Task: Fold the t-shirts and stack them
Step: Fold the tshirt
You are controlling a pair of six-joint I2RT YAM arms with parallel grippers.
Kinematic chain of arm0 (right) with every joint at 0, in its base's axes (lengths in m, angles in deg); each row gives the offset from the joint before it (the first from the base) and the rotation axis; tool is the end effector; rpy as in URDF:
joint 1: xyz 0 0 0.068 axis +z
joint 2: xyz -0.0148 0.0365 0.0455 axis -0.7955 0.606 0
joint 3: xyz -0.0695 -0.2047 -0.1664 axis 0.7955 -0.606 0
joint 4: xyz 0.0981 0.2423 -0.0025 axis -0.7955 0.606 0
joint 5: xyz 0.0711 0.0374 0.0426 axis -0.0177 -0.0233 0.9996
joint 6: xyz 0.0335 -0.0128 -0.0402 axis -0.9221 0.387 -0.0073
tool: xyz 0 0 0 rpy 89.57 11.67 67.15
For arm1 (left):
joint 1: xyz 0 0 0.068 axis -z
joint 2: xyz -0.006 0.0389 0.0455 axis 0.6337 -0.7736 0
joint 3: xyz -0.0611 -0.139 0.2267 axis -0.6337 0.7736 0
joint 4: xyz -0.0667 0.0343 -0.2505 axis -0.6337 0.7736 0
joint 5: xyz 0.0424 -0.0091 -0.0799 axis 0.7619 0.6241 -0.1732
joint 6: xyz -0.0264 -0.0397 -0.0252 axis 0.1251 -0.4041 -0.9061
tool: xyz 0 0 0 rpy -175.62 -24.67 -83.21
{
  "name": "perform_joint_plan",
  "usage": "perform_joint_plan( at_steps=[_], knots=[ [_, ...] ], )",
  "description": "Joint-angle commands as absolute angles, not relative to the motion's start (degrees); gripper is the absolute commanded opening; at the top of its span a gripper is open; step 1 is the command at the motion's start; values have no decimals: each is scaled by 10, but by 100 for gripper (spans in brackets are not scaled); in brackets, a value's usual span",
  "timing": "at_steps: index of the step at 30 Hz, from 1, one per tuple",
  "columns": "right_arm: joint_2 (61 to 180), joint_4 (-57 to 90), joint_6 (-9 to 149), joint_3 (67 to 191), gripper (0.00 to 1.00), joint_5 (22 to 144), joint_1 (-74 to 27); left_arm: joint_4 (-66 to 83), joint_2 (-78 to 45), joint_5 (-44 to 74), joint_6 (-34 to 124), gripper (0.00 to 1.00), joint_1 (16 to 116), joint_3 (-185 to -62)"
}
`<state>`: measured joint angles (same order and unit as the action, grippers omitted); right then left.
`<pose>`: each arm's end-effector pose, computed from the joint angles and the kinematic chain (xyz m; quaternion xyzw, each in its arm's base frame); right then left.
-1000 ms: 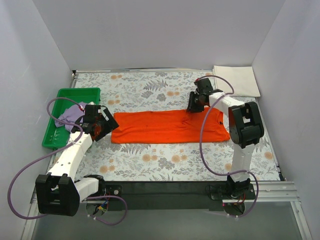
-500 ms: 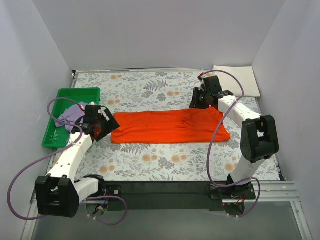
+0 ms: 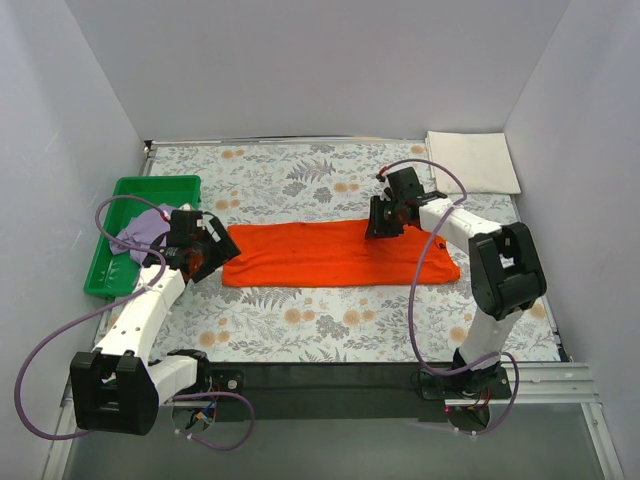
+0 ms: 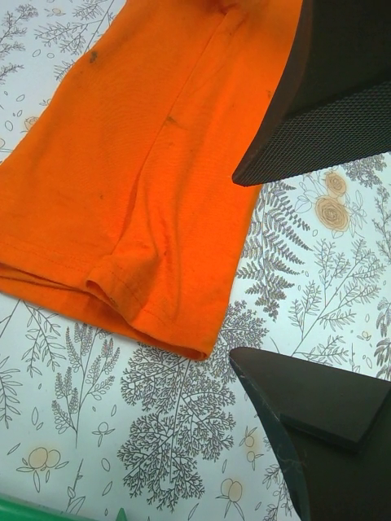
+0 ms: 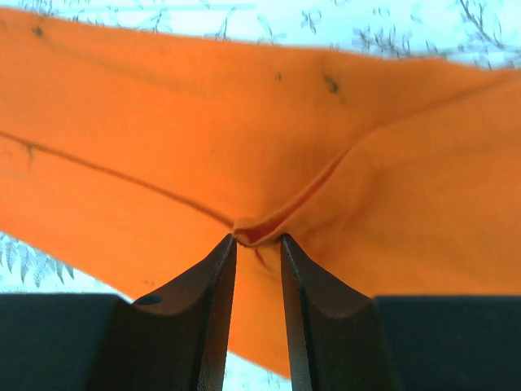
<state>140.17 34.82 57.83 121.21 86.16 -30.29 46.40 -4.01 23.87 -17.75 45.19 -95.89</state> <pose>0.3446 0.1493 0.2022 -0.0593 0.9403 0.1965 0.2714 0.2147 -0.0216 0.2382 -0.5361 0.7871 -0.1909 0.2378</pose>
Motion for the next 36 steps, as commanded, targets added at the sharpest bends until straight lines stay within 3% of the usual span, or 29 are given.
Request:
perform_joint_plan(
  at_steps=[1,13,19,29,36],
  knots=[
    [1444,320,569,1256,30,858,-300,465,-27,232,-177,74,456,-953],
    [1508,313,587,1306,29,873,-298,450,-37,211,-211,70,491,-938],
    [1405,345,604,1252,43,818,-303,419,-87,215,-183,71,525,-975],
    [1192,406,551,1027,48,723,-342,318,-298,276,-55,73,598,-1111],
    [1168,369,536,975,50,727,-350,290,-423,326,-19,72,608,-1176]
  ],
)
